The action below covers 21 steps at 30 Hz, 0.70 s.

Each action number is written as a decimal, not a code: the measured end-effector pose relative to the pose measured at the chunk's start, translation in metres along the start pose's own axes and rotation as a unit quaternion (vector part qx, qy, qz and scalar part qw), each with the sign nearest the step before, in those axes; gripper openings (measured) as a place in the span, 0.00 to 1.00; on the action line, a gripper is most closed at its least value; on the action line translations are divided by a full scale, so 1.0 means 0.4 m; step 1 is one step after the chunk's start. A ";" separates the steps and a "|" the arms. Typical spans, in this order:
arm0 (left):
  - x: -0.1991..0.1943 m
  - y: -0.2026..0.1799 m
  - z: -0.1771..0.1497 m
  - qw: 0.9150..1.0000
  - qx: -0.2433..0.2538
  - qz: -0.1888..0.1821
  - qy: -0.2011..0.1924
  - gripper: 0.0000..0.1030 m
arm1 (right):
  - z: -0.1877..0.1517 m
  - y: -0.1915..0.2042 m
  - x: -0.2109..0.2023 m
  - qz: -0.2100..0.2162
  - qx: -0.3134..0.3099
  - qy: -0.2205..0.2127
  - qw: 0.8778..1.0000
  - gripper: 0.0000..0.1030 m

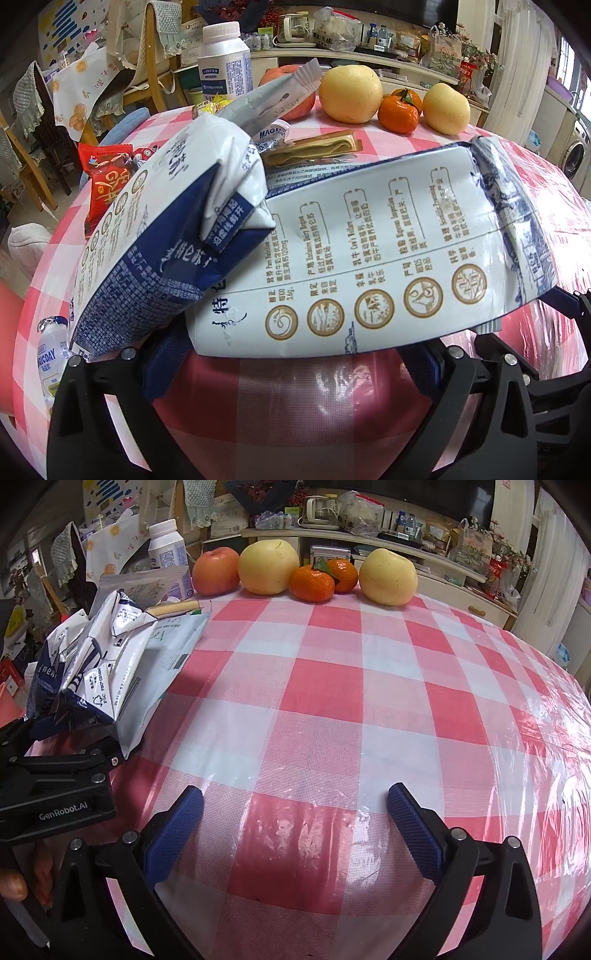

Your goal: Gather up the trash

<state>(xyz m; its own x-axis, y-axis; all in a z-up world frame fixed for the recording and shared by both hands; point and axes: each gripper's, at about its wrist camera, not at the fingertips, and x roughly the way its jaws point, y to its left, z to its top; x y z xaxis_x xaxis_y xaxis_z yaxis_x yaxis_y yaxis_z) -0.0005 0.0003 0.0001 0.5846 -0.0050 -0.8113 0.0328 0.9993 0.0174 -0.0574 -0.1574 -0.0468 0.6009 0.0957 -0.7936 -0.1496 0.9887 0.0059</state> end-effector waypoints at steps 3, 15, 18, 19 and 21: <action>-0.002 0.005 -0.002 1.000 0.001 0.001 0.009 0.97 | 0.014 0.003 -0.007 0.000 0.006 0.010 1.000 0.96; -0.142 0.028 -0.031 0.998 0.013 0.029 -0.060 0.97 | 0.006 0.011 -0.155 -0.030 0.002 -0.077 0.997 0.96; -0.181 0.029 -0.034 0.997 0.021 0.023 -0.071 0.97 | 0.002 0.017 -0.196 -0.030 0.003 -0.097 0.995 0.96; -0.192 0.028 -0.037 0.997 0.024 0.020 -0.073 0.97 | -0.001 0.020 -0.208 -0.030 0.004 -0.102 0.994 0.96; -0.213 0.031 -0.041 0.997 0.027 0.012 -0.076 0.97 | -0.006 0.024 -0.230 -0.030 0.007 -0.114 0.993 0.96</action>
<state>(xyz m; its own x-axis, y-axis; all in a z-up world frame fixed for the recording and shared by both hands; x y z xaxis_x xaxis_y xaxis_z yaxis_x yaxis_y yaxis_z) -0.0631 0.0137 0.0599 0.7024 0.0100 -0.7117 0.0581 0.9958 0.0714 -0.1160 -0.1569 0.0250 0.7709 0.0577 -0.6343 -0.0974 0.9949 -0.0280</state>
